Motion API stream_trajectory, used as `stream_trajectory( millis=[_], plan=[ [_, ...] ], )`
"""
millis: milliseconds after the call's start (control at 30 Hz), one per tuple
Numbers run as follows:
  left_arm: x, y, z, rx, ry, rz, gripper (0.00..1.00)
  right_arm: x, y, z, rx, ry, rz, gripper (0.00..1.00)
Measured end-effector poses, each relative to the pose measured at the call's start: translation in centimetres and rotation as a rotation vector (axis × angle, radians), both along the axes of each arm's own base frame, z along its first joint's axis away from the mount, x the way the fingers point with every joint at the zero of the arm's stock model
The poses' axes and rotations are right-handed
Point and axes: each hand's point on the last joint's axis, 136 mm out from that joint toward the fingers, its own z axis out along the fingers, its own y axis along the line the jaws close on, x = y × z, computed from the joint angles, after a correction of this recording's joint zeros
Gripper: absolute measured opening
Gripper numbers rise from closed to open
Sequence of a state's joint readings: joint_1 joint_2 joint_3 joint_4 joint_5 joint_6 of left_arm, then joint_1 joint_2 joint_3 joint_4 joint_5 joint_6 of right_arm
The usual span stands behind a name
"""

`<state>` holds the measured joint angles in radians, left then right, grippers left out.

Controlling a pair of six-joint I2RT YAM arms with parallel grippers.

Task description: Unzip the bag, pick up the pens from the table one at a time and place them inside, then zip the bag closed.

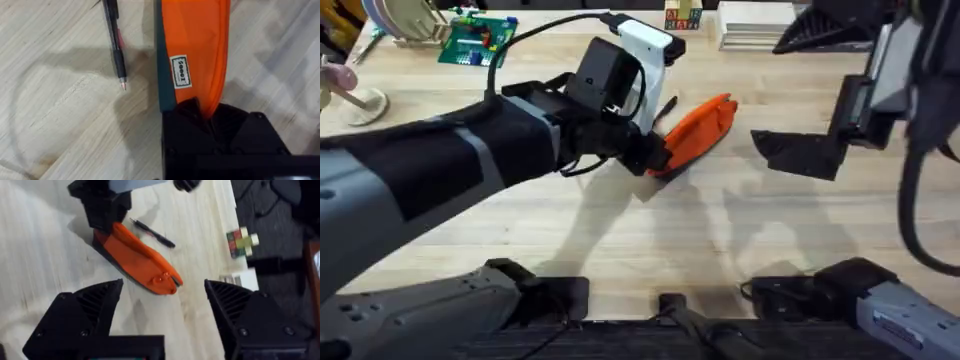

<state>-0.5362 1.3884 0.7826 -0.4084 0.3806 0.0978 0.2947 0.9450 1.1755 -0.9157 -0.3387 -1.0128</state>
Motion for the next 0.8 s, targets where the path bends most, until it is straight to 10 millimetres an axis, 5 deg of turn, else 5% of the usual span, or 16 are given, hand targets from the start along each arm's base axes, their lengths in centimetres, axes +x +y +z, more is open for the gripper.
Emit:
stream_trajectory(
  millis=[400,800],
  plan=[
    [0.0,0.0,0.0,0.0,0.0,0.0,0.043,1.1,-3.1,-0.1,0.142,0.146,-0.44,0.998],
    [0.0,0.0,0.0,0.0,0.0,0.0,0.043,1.0,-3.7,-0.6,0.321,0.31,-0.695,0.998]
  ],
)
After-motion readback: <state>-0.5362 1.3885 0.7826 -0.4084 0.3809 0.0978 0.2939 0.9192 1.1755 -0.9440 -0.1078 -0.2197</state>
